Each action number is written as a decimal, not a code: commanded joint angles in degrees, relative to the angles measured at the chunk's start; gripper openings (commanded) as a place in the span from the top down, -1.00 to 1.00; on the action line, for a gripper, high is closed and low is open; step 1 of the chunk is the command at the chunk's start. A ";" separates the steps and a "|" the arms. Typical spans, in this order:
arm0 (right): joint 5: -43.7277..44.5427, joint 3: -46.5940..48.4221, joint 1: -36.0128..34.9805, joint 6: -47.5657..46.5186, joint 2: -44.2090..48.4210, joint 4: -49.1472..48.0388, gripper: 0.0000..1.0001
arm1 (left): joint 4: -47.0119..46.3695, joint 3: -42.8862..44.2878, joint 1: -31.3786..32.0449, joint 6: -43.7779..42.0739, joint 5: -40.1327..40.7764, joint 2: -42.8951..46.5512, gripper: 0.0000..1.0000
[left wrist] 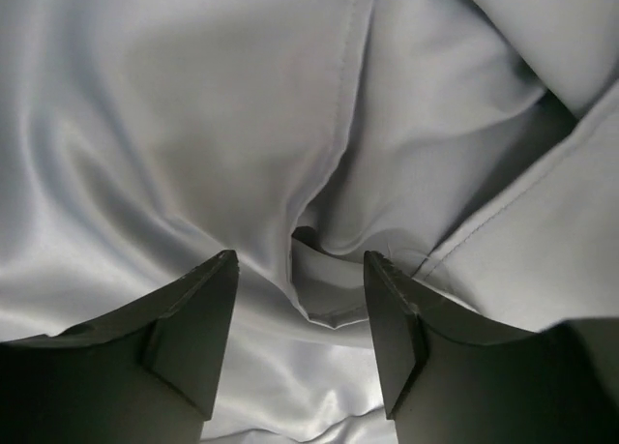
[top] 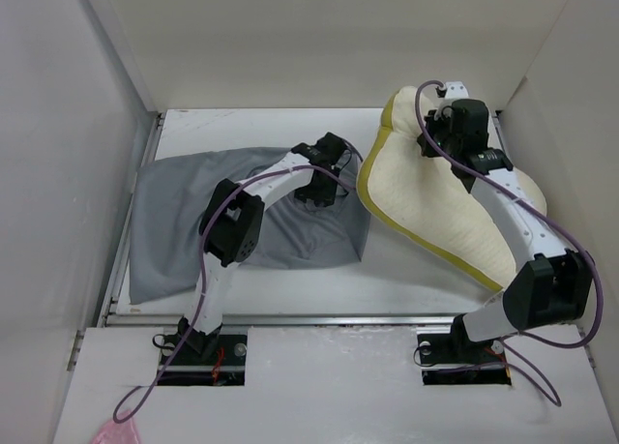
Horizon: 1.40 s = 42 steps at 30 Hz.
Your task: Put the pillow into the pillowcase
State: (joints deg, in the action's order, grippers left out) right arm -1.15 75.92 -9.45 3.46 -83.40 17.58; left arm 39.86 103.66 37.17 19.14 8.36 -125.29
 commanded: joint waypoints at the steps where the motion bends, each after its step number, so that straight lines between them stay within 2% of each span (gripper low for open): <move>1: 0.97 0.54 -0.13 0.84 3.68 -4.40 1.00 | 0.57 2.68 0.10 -1.12 0.34 1.30 -0.06; 5: 0.97 0.54 -0.13 0.84 4.21 -4.40 1.00 | 2.68 3.39 0.10 0.11 3.41 -0.65 -0.06; 9: 1.58 0.54 -0.13 0.84 4.73 -4.40 1.00 | 3.30 2.87 0.10 0.73 5.70 -1.18 0.18; 14: 2.20 0.02 -0.13 0.84 5.26 -3.87 1.00 | 3.83 1.64 0.10 0.73 5.18 -1.18 0.20; 15: 2.20 0.02 -0.13 0.84 5.26 -3.87 1.00 | 3.13 1.11 0.10 0.73 5.17 -1.18 0.29; 16: 2.20 0.02 -0.13 0.84 5.26 -3.87 1.00 | 2.08 0.50 0.10 0.73 4.22 -1.18 0.81; 17: 2.20 0.02 -0.13 0.84 5.26 -3.87 1.00 | 2.07 0.49 0.10 0.73 2.55 -0.66 1.00; 21: 2.20 -1.29 -0.13 1.97 4.65 -3.87 1.00 | 2.07 2.24 0.10 1.34 5.26 2.59 1.00; 26: 2.11 -3.76 -0.13 6.02 1.31 -6.94 1.00 | 0.94 4.54 0.62 0.73 3.87 11.02 1.00; 29: 10.35 -3.86 -3.10 8.31 -1.59 -8.97 1.00 | 0.93 3.57 0.63 0.11 2.19 14.36 1.00; 33: 22.22 0.54 -6.81 11.82 -5.80 -9.50 1.00 | 2.85 3.57 1.15 -1.03 1.40 15.61 1.00; 36: 23.74 4.93 -7.33 14.28 -10.63 -9.50 1.00 | 3.39 4.10 1.68 -1.03 1.40 16.13 1.00; 42: 36.11 10.38 -14.44 18.58 -17.40 -7.83 1.00 | 3.39 6.12 1.68 -1.56 0.34 16.13 1.00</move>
State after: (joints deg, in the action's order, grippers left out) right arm 25.52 81.45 -19.53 17.52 -100.86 14.33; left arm 42.22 106.72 38.83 18.55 9.47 -110.13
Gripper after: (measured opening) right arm 0.042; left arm 0.007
